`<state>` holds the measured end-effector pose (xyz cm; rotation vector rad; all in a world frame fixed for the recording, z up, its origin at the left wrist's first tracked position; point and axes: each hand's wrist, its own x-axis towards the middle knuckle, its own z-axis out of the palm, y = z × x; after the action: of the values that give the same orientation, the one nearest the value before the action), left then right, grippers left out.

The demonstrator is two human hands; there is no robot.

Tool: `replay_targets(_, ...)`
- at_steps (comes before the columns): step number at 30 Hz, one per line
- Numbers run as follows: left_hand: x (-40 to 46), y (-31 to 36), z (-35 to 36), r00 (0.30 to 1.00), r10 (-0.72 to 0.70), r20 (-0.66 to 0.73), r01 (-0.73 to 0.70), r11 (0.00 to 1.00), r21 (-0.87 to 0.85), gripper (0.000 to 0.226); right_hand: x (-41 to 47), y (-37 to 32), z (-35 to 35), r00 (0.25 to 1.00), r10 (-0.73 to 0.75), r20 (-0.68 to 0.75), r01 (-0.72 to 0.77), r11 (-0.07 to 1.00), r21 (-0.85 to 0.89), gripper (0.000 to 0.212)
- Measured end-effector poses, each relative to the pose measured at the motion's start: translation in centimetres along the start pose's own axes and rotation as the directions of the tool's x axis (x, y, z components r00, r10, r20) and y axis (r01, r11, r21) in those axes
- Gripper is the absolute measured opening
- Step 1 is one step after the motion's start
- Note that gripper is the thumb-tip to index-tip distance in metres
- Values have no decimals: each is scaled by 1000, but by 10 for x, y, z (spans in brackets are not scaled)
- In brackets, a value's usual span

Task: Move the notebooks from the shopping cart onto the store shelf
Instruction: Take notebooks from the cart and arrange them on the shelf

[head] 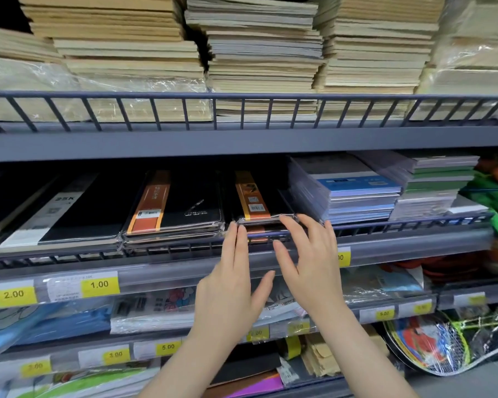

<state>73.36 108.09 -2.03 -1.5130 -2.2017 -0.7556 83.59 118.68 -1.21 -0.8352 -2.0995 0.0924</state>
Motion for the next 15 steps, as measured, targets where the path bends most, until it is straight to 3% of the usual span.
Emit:
replay_targets(9, 13, 9, -3, 998, -26, 61, 32, 995, -97, 50, 3, -5, 3, 999, 39, -38, -39, 999, 7, 44)
replay_targets(15, 22, 10, -5, 996, -52, 71, 58, 994, -92, 42, 9, -6, 1, 996, 62, 64, -54, 992, -111, 49)
